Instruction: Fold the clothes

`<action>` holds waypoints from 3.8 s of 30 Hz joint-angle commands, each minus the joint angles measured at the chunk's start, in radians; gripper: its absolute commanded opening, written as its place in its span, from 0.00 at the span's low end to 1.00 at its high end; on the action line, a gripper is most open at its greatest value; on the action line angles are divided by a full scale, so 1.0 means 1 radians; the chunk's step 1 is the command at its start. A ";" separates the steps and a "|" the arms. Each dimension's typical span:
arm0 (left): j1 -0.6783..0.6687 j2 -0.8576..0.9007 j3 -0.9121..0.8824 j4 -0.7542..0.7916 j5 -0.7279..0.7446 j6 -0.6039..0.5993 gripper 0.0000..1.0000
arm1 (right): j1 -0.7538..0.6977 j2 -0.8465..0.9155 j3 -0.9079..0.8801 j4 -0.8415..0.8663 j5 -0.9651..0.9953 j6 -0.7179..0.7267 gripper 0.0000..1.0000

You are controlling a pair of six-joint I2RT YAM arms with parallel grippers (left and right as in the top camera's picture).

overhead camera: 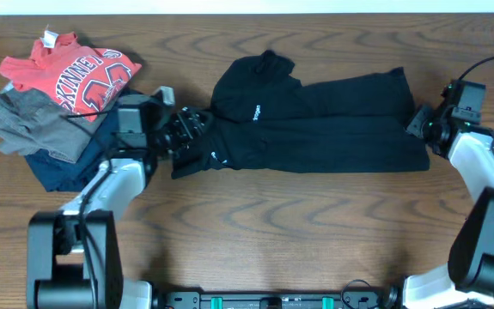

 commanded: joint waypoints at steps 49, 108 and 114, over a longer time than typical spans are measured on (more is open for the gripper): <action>-0.066 -0.045 -0.031 -0.718 -0.387 0.370 0.06 | -0.105 -0.082 -0.046 -0.528 0.371 0.087 0.01; -0.386 -0.078 -0.024 -0.542 -0.129 0.335 0.28 | -0.103 -0.209 -0.013 -0.600 0.165 -0.006 0.82; -0.386 -0.135 -0.011 -0.540 -0.111 0.336 0.29 | -0.103 -0.209 -0.013 -0.600 0.165 -0.006 0.82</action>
